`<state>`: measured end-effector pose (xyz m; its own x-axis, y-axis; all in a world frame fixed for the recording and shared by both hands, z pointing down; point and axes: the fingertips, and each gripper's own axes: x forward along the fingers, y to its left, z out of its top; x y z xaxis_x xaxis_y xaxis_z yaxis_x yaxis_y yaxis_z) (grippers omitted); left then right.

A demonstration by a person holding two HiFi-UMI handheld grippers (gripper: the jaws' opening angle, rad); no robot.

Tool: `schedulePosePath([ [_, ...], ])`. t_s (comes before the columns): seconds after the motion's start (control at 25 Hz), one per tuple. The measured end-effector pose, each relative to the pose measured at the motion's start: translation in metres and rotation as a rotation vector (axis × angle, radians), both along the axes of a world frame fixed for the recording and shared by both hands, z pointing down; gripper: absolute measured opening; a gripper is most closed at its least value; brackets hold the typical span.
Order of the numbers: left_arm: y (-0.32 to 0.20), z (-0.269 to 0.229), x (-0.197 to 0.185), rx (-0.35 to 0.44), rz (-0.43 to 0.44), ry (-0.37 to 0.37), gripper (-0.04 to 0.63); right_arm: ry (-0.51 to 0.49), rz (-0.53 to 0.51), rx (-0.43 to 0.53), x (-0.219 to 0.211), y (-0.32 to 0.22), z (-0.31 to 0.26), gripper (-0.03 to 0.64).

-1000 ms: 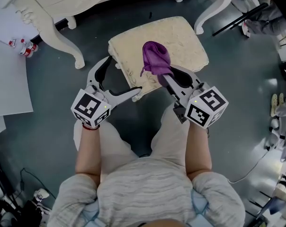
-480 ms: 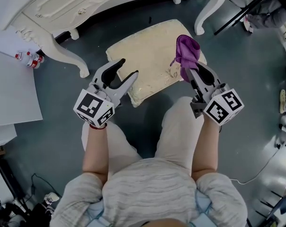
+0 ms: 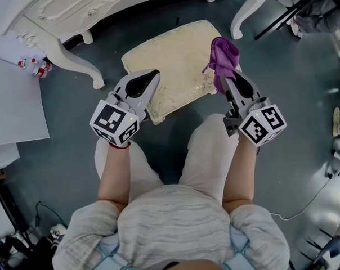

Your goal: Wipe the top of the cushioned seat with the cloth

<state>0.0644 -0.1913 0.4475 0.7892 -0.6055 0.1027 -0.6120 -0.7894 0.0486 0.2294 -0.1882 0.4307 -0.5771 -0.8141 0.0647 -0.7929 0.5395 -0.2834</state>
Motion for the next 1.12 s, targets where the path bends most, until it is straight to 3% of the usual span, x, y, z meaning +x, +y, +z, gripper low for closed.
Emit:
schedulePosePath([
  [1.12,-0.0019,0.001,0.002,-0.026,-0.007,0.055,0.014,0.012,0.021,-0.018,0.0018,-0.0031,0.0074,0.052],
])
